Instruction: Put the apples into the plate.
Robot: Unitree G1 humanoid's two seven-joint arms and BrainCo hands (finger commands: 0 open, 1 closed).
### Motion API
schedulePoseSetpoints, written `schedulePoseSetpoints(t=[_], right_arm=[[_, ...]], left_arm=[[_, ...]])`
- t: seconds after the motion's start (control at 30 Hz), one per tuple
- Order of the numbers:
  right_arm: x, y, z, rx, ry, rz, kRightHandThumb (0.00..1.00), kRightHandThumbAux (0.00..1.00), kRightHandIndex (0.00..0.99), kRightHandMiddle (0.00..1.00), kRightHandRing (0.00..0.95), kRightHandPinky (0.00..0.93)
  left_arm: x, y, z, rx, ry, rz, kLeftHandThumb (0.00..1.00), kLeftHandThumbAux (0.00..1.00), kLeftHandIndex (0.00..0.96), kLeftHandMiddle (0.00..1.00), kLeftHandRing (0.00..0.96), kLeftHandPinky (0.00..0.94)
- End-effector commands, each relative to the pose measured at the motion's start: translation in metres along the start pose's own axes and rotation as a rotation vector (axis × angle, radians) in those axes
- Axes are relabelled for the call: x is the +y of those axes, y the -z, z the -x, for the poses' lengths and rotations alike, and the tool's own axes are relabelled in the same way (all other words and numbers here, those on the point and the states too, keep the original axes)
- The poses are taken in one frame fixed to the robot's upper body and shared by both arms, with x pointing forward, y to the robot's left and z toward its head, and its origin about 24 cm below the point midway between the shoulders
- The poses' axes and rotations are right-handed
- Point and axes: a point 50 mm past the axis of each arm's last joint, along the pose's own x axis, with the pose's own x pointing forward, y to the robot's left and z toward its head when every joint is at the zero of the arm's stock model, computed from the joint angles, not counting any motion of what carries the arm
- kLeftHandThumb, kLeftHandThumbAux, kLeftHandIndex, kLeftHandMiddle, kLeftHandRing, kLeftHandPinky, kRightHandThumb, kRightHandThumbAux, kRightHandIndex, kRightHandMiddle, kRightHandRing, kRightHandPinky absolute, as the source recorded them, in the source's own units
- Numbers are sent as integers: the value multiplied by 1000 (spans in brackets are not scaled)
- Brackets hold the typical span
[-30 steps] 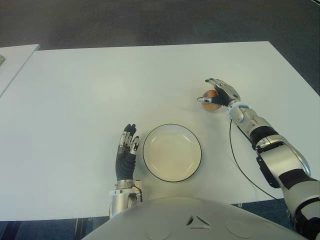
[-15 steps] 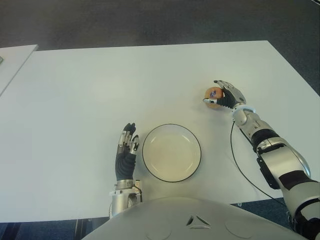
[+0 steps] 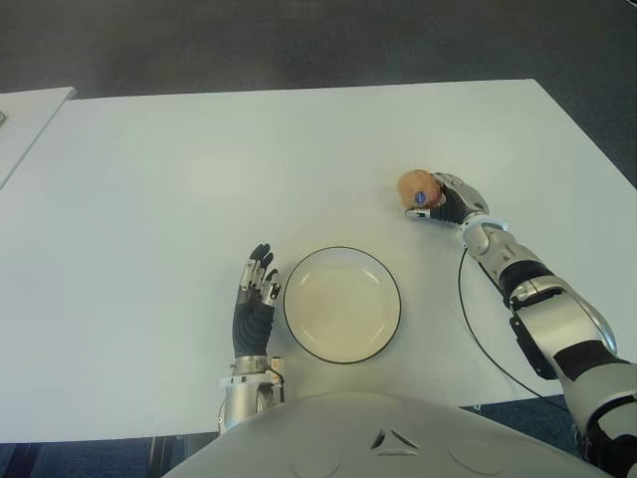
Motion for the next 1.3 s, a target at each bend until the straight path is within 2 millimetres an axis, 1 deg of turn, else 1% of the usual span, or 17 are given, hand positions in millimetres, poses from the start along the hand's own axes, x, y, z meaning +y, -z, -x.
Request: schedulePoseSetpoints(t=[0.03,0.33,0.53,0.67,0.7,0.77,0.83,0.93,1.03,1.13,1.3], right_arm=[[8,3,3,14,-39,11,134,392,0,22,10,0],[4,4,3,2,-30,31,144,385,0,34,15,0],[-2,1,1,-34,-13,80,133,372,0,35,23,0],[-4,-1,0,-47,7,98,144,392,0,46,40,14],[-5,-1,0,-51,15,111,155,402,9,66,60,42],[-7,-2,-2,-53,23,130,178,417,78,132,122,108],[-8,-3,-2,-53,26,138,216,445,221,323,303,263],[-9,-3,-3,-52,29,143,246,475,318,465,451,395],[-10,-3,-3,-51,38,151,265,506,376,537,521,446],[-12,-5,-4,-56,60,159,283,542,426,587,563,476],[-13,-6,-5,-60,78,156,297,572,453,620,587,498]], left_arm=[[-15,-1,-3,-9,-10,70,160,538,80,76,57,54],[-14,-1,-3,-10,-5,50,156,536,95,85,65,74],[-12,1,-5,-6,5,39,150,525,88,81,58,45],[-12,2,-6,-3,8,35,143,519,90,82,57,42],[-12,3,-7,-1,10,34,141,517,90,83,58,42],[-13,4,-8,3,12,31,138,516,89,84,59,44],[-13,4,-8,8,15,33,136,519,87,82,58,43],[-13,4,-8,12,18,38,135,522,88,81,58,42],[-13,4,-8,13,18,45,136,525,90,82,60,47],[-13,4,-8,7,16,56,142,529,93,87,65,58],[-13,4,-9,3,13,66,153,529,91,89,71,68]])
